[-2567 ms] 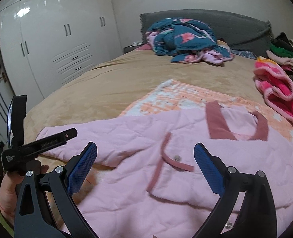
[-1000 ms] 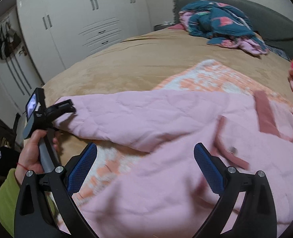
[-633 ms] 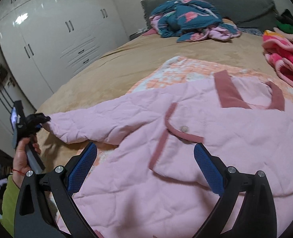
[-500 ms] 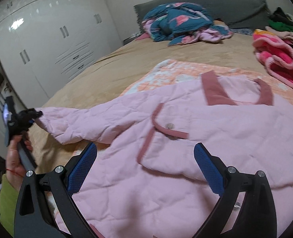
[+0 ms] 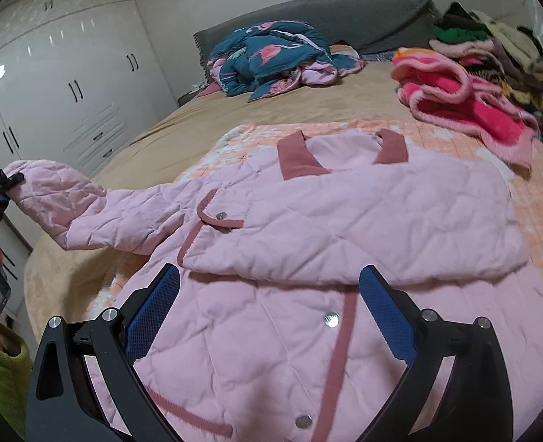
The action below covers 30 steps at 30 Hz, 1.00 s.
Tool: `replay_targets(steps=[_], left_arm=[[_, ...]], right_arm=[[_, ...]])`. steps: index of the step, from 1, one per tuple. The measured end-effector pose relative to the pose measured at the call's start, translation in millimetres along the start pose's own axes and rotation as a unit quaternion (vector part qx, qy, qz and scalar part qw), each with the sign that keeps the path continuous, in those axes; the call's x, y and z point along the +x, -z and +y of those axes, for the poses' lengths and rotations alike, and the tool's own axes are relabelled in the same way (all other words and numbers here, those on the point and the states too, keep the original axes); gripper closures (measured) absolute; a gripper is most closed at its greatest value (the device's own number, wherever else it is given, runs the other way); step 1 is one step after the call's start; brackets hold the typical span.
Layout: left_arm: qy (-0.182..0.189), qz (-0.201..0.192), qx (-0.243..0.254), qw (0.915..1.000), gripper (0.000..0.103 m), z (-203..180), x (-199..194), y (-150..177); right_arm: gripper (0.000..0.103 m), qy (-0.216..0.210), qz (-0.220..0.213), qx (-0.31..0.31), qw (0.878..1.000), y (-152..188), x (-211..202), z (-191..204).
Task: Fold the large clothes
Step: 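Grasp the other sleeve cuff with the left tool and lift, then lay the held sleeve across the jacket body with the left tool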
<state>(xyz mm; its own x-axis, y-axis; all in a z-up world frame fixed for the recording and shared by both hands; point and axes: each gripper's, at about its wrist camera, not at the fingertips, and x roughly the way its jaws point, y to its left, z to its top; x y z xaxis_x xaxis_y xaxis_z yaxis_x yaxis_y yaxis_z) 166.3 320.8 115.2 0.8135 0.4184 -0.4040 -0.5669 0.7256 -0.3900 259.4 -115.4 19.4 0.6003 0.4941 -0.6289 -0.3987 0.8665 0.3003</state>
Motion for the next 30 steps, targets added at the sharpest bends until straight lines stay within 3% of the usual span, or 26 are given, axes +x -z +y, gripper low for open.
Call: replay_targets(steps=[7, 14, 18, 30], left_arm=[[0.034, -0.010, 0.064, 0.9973, 0.092, -71.3, -29.0, -4.0], [0.079, -0.018, 0.114, 0.9901, 0.092, -131.7, -51.5, 8.6], [0.114, -0.004, 0.129, 0.9850, 0.092, -160.2, -60.2, 18.4], [0.172, 0.025, 0.182, 0.9678, 0.092, -228.6, -63.8, 64.4]], right_arm=[[0.005, -0.003, -0.027, 0.035, 0.999, -0.4, -31.6, -25.6], [0.005, 0.037, -0.056, 0.027, 0.997, -3.4, -60.0, -42.2], [0.005, 0.039, -0.066, 0.046, 0.996, 0.1, -72.7, -61.4], [0.005, 0.048, -0.078, 0.095, 0.991, 11.8, -87.7, -102.1]])
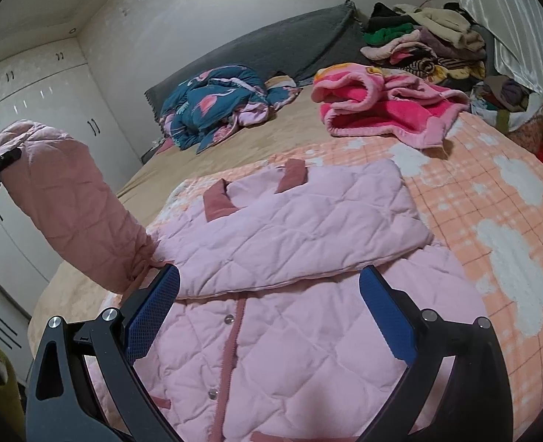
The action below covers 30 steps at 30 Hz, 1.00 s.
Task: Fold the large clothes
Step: 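Lay the held sleeve across the jacket body with the left tool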
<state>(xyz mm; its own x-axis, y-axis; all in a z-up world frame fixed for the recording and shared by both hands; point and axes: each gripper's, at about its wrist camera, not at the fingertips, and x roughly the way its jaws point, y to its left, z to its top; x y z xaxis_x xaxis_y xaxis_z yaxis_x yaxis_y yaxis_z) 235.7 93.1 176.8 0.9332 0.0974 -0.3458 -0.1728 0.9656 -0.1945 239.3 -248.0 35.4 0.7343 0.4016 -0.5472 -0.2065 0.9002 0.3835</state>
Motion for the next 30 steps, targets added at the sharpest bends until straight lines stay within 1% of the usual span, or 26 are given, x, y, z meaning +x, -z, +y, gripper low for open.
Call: replay_targets(steps=[5, 9, 12, 15, 24, 30], left_arm=[[0.025, 0.010, 0.026, 0.9993, 0.092, -26.4, 11.5, 15.4], [0.047, 0.019, 0.045, 0.9977, 0.092, -43.6, 19.7, 30.7], [0.058, 0.034, 0.063, 0.9957, 0.092, -57.5, 29.3, 41.6], [0.076, 0.050, 0.076, 0.9929, 0.092, -71.9, 38.2, 55.1], [0.097, 0.102, 0.111, 0.9839, 0.092, -105.3, 67.5, 94.4], [0.112, 0.132, 0.149, 0.9736, 0.090, -124.3, 82.7, 123.4]], right_arm=[[0.005, 0.008, -0.003, 0.009, 1.000, 1.6, -2.4, -13.6], [0.005, 0.020, 0.002, 0.020, 1.000, 4.5, -1.0, -27.1], [0.005, 0.024, -0.003, 0.029, 0.999, 6.9, -3.7, -36.1], [0.005, 0.033, 0.000, 0.036, 0.999, 8.7, -3.3, -45.5], [0.005, 0.054, -0.001, 0.061, 0.997, 12.6, -5.4, -73.4], [0.005, 0.061, 0.002, 0.072, 0.996, 15.0, -2.8, -84.7]])
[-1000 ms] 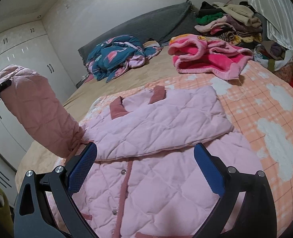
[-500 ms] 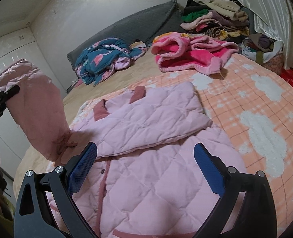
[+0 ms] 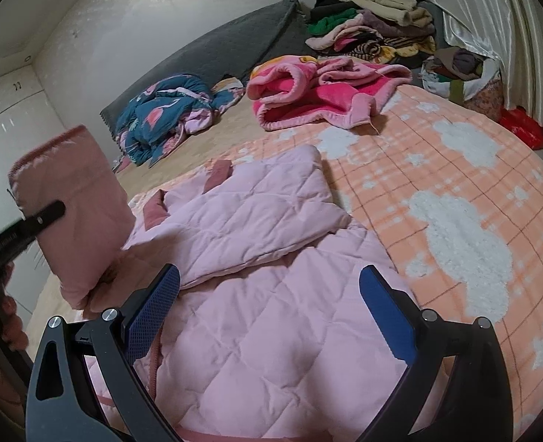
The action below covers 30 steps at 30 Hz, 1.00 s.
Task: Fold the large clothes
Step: 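Lay the held sleeve across the jacket body with the left tool, then grasp the ribbed sleeve cuff with the right tool and lift it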
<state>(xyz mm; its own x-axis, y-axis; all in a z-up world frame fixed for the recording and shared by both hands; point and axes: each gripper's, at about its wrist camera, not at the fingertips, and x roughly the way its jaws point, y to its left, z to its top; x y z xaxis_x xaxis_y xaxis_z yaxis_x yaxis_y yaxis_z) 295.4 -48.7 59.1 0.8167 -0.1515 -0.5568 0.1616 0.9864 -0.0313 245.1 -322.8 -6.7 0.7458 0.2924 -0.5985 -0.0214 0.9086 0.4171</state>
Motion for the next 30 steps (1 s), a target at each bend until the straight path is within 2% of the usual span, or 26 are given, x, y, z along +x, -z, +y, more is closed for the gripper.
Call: replay_targets(steps=[8, 10, 12, 13, 15, 17, 19, 21, 25, 27, 30], left_arm=[[0.034, 0.037, 0.049, 0.9975, 0.089, -34.2, 27.3, 31.2], [0.041, 0.049, 0.064, 0.9959, 0.085, -44.3, 34.7, 39.4], [0.048, 0.061, 0.075, 0.9941, 0.070, -50.3, 41.1, 46.1], [0.050, 0.065, 0.083, 0.9932, 0.067, -54.6, 44.3, 50.0], [0.057, 0.082, 0.094, 0.9906, 0.049, -59.6, 48.1, 58.2], [0.067, 0.114, 0.096, 0.9866, 0.040, -62.9, 52.7, 65.2], [0.087, 0.129, 0.092, 0.9836, 0.034, -64.9, 52.5, 69.7], [0.113, 0.140, 0.081, 0.9804, 0.021, -62.6, 48.5, 71.5], [0.148, 0.136, 0.061, 0.9777, 0.017, -51.7, 34.9, 65.7], [0.137, 0.112, 0.059, 0.9824, 0.011, -39.3, 26.6, 57.8], [0.090, 0.085, 0.041, 0.9915, 0.010, -10.0, 21.7, 42.7]], right_arm=[[0.005, 0.012, 0.002, 0.012, 1.000, -1.4, 1.1, -13.5], [0.005, 0.017, 0.002, 0.016, 1.000, -1.7, 0.5, -17.6], [0.005, 0.021, 0.001, 0.022, 1.000, -1.5, -0.4, -23.5], [0.005, 0.023, 0.002, 0.026, 0.999, -1.6, -0.4, -26.4], [0.005, 0.025, 0.002, 0.034, 0.999, -2.2, 0.2, -31.5], [0.005, 0.028, 0.004, 0.043, 0.999, -2.2, 1.4, -36.6], [0.005, 0.031, 0.005, 0.048, 0.998, -3.2, 2.8, -40.3], [0.005, 0.034, 0.003, 0.049, 0.998, -4.4, 2.3, -41.8], [0.005, 0.043, 0.000, 0.045, 0.998, -8.7, 2.3, -39.9], [0.005, 0.041, 0.001, 0.043, 0.998, -9.6, 3.4, -36.6], [0.005, 0.028, 0.012, 0.033, 0.999, -10.3, 11.0, -22.9]])
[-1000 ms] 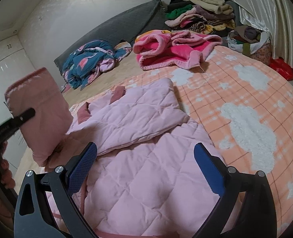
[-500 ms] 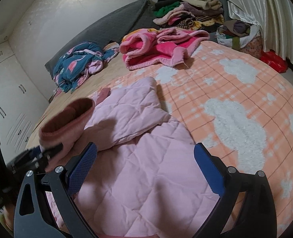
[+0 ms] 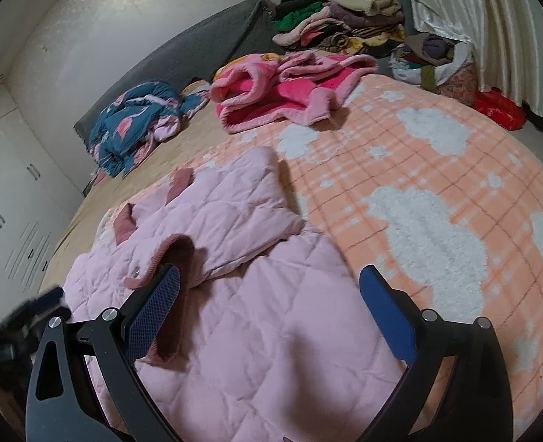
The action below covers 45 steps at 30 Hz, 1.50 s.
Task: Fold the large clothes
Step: 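Grasp the ribbed sleeve cuff with the right tool and lift it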
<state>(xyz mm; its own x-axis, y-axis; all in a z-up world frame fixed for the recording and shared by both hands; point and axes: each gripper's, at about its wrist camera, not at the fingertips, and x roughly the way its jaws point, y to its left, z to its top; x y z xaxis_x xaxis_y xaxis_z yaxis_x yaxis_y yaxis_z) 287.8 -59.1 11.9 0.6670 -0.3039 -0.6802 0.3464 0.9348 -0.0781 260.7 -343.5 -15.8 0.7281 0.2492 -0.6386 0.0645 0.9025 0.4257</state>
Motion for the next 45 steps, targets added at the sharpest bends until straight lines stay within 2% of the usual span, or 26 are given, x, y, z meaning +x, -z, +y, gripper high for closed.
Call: replay_targets(steps=[5, 9, 13, 19, 23, 25, 27, 28, 30, 33, 36, 41, 45], left_arm=[[-0.071, -0.025, -0.067, 0.9949, 0.010, 67.1, -9.0, -11.4], [-0.108, -0.032, -0.133, 0.9846, 0.010, 123.6, -18.4, -9.1], [-0.147, -0.035, -0.164, 0.9747, 0.010, 161.2, -27.6, -4.0], [-0.154, -0.040, -0.215, 0.9636, 0.010, 203.4, -38.2, 4.0], [-0.163, -0.054, -0.248, 0.9534, 0.010, 225.8, -51.4, 11.3], [-0.160, -0.059, -0.264, 0.9493, 0.010, 235.1, -55.7, 15.2], [-0.160, -0.061, -0.278, 0.9451, 0.010, 242.4, -57.6, 18.7], [-0.161, -0.060, -0.280, 0.9444, 0.010, 244.5, -57.5, 19.7], [-0.165, -0.059, -0.282, 0.9431, 0.010, 247.0, -57.0, 21.5], [-0.166, -0.060, -0.288, 0.9411, 0.010, 250.9, -56.5, 22.2], [-0.159, -0.063, -0.297, 0.9394, 0.010, 253.2, -55.0, 23.6], [-0.156, -0.056, -0.294, 0.9412, 0.010, 251.2, -48.5, 25.3], [-0.149, -0.048, -0.285, 0.9457, 0.010, 245.6, -42.0, 23.0]], right_arm=[[0.005, -0.051, 0.033, -0.026, 0.998, 10.0, 20.0, 39.0], [0.005, -0.077, 0.070, -0.046, 0.994, 24.4, 45.5, 70.9], [0.005, -0.090, 0.093, -0.043, 0.991, 32.4, 65.1, 88.1], [0.005, -0.106, 0.122, -0.002, 0.987, 43.1, 89.2, 89.1], [0.006, -0.099, 0.114, -0.008, 0.988, 44.5, 89.9, 92.2], [0.012, -0.103, 0.109, -0.005, 0.989, 44.8, 90.2, 93.4], [0.030, -0.109, 0.107, 0.000, 0.988, 44.7, 91.5, 92.0], [0.036, -0.104, 0.106, 0.001, 0.989, 44.7, 92.1, 90.7], [0.063, -0.116, 0.105, 0.001, 0.988, 44.1, 92.8, 88.4], [0.083, -0.128, 0.081, -0.025, 0.988, 41.7, 82.1, 93.9], [0.088, -0.129, 0.034, -0.097, 0.986, 29.2, 59.7, 117.6], [0.089, -0.149, -0.041, -0.181, 0.971, -10.7, 20.6, 148.2], [0.089, -0.140, -0.070, -0.217, 0.964, -38.1, 13.0, 153.7]])
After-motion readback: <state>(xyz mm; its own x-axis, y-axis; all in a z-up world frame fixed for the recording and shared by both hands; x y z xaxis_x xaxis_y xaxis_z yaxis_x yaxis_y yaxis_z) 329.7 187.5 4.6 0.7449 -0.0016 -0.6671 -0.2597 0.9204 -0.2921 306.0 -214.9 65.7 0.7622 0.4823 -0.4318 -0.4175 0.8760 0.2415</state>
